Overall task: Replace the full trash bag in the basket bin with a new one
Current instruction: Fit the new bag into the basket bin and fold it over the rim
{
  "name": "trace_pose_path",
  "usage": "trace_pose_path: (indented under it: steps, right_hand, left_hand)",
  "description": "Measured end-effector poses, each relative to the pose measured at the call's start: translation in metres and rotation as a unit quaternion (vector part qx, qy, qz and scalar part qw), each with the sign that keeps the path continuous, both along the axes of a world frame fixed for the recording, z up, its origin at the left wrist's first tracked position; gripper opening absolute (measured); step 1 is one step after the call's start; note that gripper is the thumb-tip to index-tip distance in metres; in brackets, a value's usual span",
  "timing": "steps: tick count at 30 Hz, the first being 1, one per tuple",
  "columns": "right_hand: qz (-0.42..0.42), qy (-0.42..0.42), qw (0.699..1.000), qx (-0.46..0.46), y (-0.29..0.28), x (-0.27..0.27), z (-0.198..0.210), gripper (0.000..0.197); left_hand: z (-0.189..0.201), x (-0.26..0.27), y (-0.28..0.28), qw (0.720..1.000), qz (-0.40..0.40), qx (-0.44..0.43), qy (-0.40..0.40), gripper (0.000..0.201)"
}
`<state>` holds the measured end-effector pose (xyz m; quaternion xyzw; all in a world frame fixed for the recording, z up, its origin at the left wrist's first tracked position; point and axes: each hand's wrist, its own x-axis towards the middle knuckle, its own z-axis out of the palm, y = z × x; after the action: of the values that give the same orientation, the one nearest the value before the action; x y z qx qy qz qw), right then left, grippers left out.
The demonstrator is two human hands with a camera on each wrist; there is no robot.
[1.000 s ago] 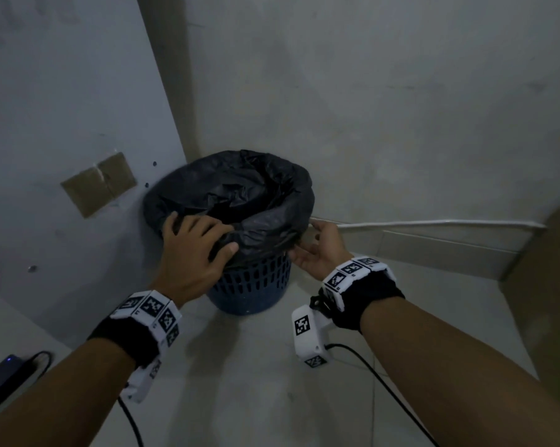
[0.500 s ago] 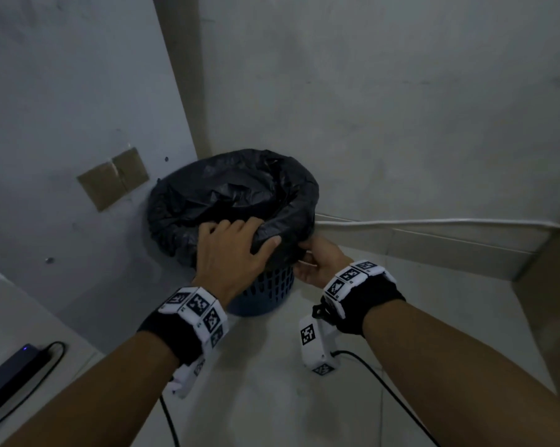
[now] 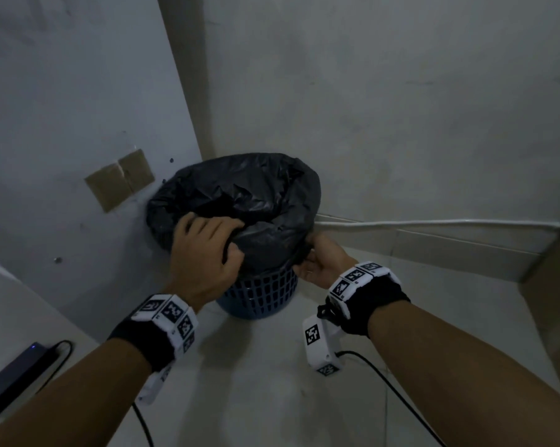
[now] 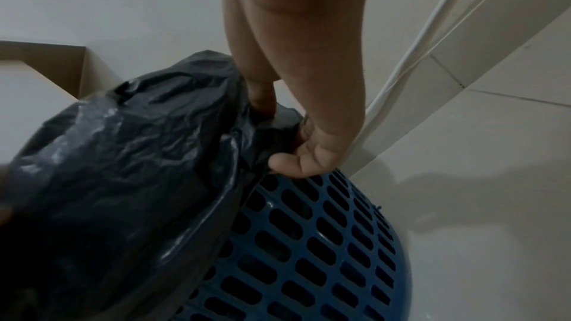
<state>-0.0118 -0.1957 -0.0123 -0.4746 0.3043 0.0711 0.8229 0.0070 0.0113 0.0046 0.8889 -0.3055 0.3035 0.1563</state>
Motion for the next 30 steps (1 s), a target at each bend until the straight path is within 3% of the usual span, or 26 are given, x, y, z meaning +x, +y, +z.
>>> trace_pose_path:
  steps: [3,7,14,19,21,26,30]
  right_hand:
    - [0.020,-0.002,1.000,-0.005,-0.001,-0.002,-0.002,0.014]
    - [-0.061,-0.032,0.996,0.061,-0.006,-0.002,-0.006,0.013]
    - [-0.043,0.005,0.999,-0.031,-0.012,0.003,-0.008,0.021]
    - [-0.056,0.010,0.998,-0.008,-0.010,0.001,-0.016,0.019]
    - [-0.060,-0.005,0.998,-0.006,-0.008,0.003,-0.014,0.014]
    - [-0.111,-0.017,0.993,-0.044,-0.004,0.008,-0.012,0.019]
    - [-0.131,-0.037,0.989,-0.057,-0.003,0.011,-0.014,0.024]
  left_hand:
    - [0.008,-0.012,-0.031,0.999,-0.001,0.001,0.053,0.046]
    - [0.003,-0.014,-0.047,0.997,0.051,0.053,0.031,0.043]
    - [0.002,0.005,-0.010,0.999,0.011,0.048,0.018,0.048]
    - [0.008,-0.002,-0.012,1.000,-0.009,-0.005,0.006,0.027]
    - [0.012,-0.011,-0.026,0.999,-0.026,-0.008,0.019,0.034]
    - [0.006,-0.019,-0.050,0.994,0.064,0.057,0.072,0.045]
    - [0.007,-0.008,-0.038,0.996,0.055,0.048,0.053,0.045]
